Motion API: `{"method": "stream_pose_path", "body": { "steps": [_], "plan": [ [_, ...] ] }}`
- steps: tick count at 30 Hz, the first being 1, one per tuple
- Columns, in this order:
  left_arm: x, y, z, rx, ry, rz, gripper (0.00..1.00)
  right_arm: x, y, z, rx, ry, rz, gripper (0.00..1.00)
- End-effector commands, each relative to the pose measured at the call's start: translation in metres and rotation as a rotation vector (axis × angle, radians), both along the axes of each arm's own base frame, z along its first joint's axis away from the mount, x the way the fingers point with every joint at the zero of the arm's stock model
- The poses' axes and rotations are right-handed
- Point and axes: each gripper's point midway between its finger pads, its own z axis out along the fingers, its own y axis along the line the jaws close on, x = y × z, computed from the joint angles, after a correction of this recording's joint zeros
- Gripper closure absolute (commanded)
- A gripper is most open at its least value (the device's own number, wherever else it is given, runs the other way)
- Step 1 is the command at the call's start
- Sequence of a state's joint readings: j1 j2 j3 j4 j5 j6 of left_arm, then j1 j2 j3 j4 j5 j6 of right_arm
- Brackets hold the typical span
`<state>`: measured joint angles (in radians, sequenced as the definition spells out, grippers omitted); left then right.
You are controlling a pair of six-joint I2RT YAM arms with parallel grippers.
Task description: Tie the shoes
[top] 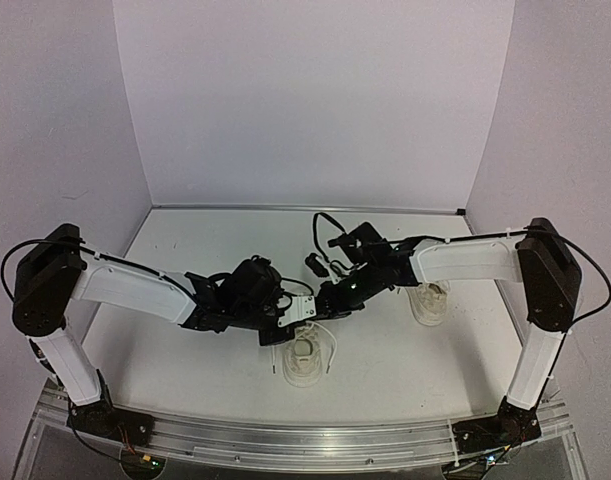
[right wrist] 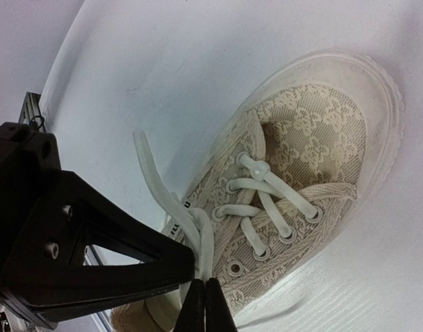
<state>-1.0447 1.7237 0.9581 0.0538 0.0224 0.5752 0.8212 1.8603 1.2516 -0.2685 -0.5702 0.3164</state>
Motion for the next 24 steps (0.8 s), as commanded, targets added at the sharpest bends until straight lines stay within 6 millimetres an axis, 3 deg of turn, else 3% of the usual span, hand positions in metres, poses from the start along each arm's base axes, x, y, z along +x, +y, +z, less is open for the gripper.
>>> {"method": "stream_pose_path", "body": {
  "steps": [1, 24],
  "plan": [
    [0.016, 0.008, -0.011, 0.017, 0.002, 0.082, 1.0, -0.009, 0.015, 0.04, 0.128, -0.029, 0.044, 1.0],
    [0.016, -0.003, 0.011, -0.143, -0.166, 0.049, 1.0, -0.007, 0.012, 0.033, 0.206, 0.058, 0.01, 1.0]
  ]
}}
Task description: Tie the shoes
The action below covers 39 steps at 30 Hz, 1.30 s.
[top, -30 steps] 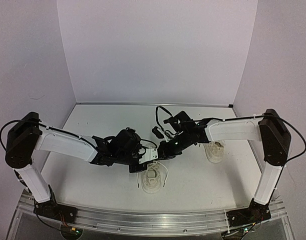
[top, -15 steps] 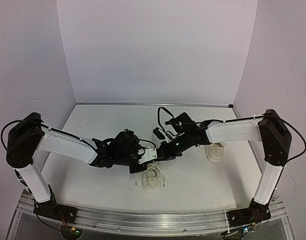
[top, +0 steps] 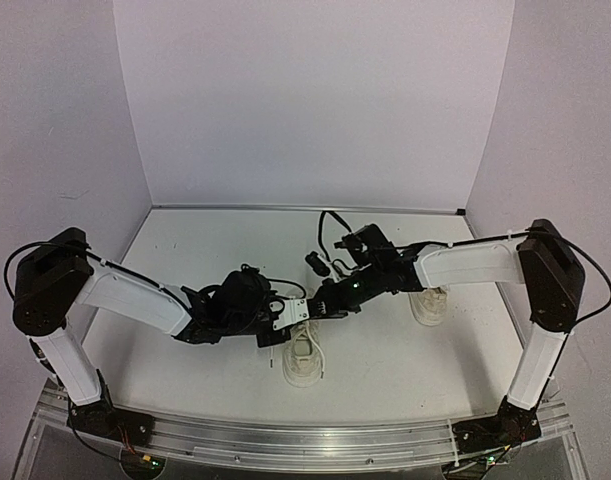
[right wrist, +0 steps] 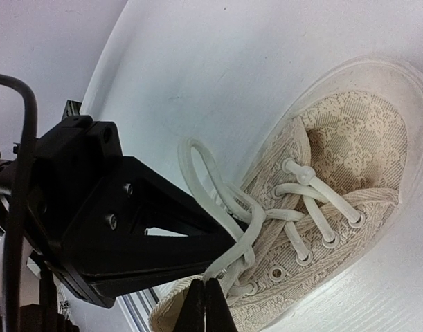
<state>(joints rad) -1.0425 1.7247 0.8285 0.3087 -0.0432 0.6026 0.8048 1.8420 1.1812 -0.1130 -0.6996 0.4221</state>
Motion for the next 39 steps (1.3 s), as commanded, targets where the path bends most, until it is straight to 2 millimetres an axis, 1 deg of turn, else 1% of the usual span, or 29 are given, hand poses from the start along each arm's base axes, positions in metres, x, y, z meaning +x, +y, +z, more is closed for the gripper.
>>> {"method": "stream_pose_path", "body": {
  "steps": [1, 6, 10, 13, 17, 21, 23, 24, 26, 28, 31, 39],
  "plan": [
    [0.005, -0.01, 0.016, -0.08, -0.052, 0.008, 1.0, -0.001, 0.002, 0.018, 0.059, -0.019, 0.009, 1.0],
    [-0.005, -0.012, 0.015, -0.115, -0.037, -0.03, 1.0, 0.002, -0.004, 0.011, 0.042, -0.008, -0.009, 1.0],
    [-0.009, -0.011, 0.011, -0.1, -0.024, -0.042, 1.0, 0.004, -0.006, 0.012, 0.047, -0.005, -0.014, 0.99],
    [-0.009, -0.008, 0.005, -0.082, -0.017, -0.038, 1.0, 0.006, -0.009, 0.018, 0.061, -0.007, -0.016, 0.93],
    [-0.008, -0.005, 0.002, -0.065, -0.021, -0.029, 1.0, 0.015, -0.019, 0.026, 0.077, -0.01, -0.04, 0.78],
    [-0.008, -0.003, 0.001, -0.051, -0.028, -0.028, 1.0, 0.028, -0.03, 0.029, 0.082, -0.018, -0.077, 0.76],
    [-0.007, -0.002, 0.0, -0.043, -0.032, -0.025, 1.0, 0.034, -0.033, 0.026, 0.068, -0.023, -0.096, 0.76],
    [-0.006, -0.002, 0.0, -0.04, -0.034, -0.022, 1.0, 0.037, -0.033, 0.021, 0.051, -0.028, -0.11, 0.76],
    [-0.005, -0.001, 0.0, -0.03, -0.042, -0.017, 1.0, 0.04, -0.034, 0.01, 0.019, -0.015, -0.119, 0.79],
    [-0.006, -0.002, 0.002, -0.028, -0.048, -0.021, 1.0, 0.038, -0.033, 0.001, 0.01, 0.008, -0.108, 0.83],
    [-0.006, -0.002, 0.003, -0.02, -0.057, -0.023, 1.0, 0.034, -0.029, -0.005, 0.009, 0.024, -0.084, 0.88],
    [-0.006, -0.004, 0.002, -0.007, -0.067, -0.028, 1.0, 0.024, -0.018, -0.013, 0.015, 0.052, -0.03, 0.94]
  ]
}}
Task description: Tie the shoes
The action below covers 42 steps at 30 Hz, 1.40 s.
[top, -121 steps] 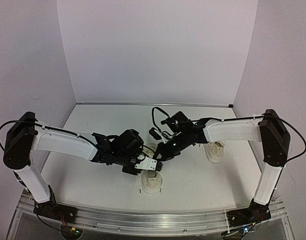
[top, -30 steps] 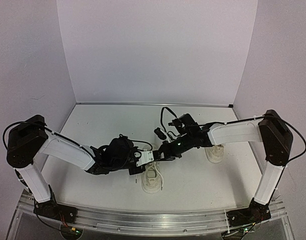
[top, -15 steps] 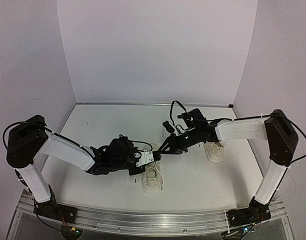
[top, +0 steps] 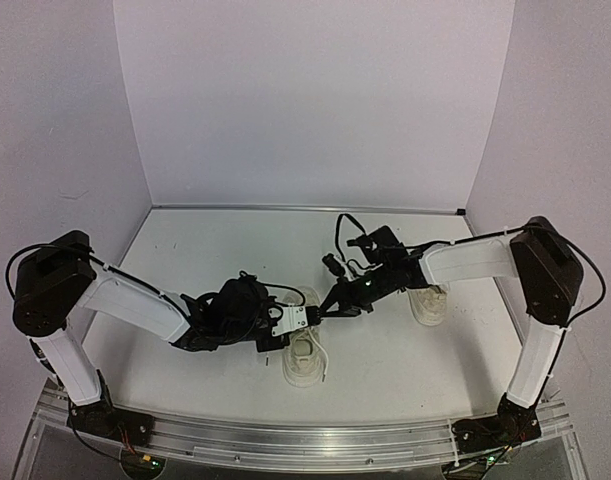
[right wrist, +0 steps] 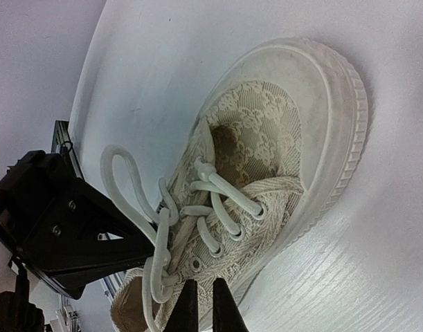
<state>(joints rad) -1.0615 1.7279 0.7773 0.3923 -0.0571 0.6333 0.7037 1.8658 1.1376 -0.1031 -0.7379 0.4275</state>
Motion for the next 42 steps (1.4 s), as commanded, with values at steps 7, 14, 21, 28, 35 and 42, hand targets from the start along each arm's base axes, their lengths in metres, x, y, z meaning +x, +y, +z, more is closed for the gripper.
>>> {"method": "stream_pose_path", "body": {
  "steps": [7, 14, 21, 28, 35, 42],
  "plan": [
    [0.002, -0.005, 0.004, 0.018, -0.032, -0.006, 1.0, -0.011, 0.022, 0.01, 0.064, 0.007, 0.097, 0.94],
    [0.003, -0.007, 0.003, 0.028, -0.036, -0.009, 1.0, -0.016, 0.026, 0.009, 0.073, 0.026, 0.116, 0.93],
    [0.002, -0.008, 0.003, 0.03, -0.038, -0.011, 1.0, -0.01, 0.023, 0.003, 0.038, 0.011, 0.078, 0.94],
    [0.001, -0.008, 0.002, 0.035, -0.04, -0.015, 1.0, -0.002, 0.021, 0.002, 0.008, -0.014, 0.039, 0.95],
    [0.003, -0.009, 0.001, 0.04, -0.043, -0.01, 1.0, -0.015, 0.028, -0.001, 0.028, 0.014, 0.1, 0.95],
    [0.002, -0.01, -0.002, 0.056, -0.046, -0.015, 1.0, -0.019, 0.032, 0.007, 0.063, 0.028, 0.125, 0.92]
  ]
}}
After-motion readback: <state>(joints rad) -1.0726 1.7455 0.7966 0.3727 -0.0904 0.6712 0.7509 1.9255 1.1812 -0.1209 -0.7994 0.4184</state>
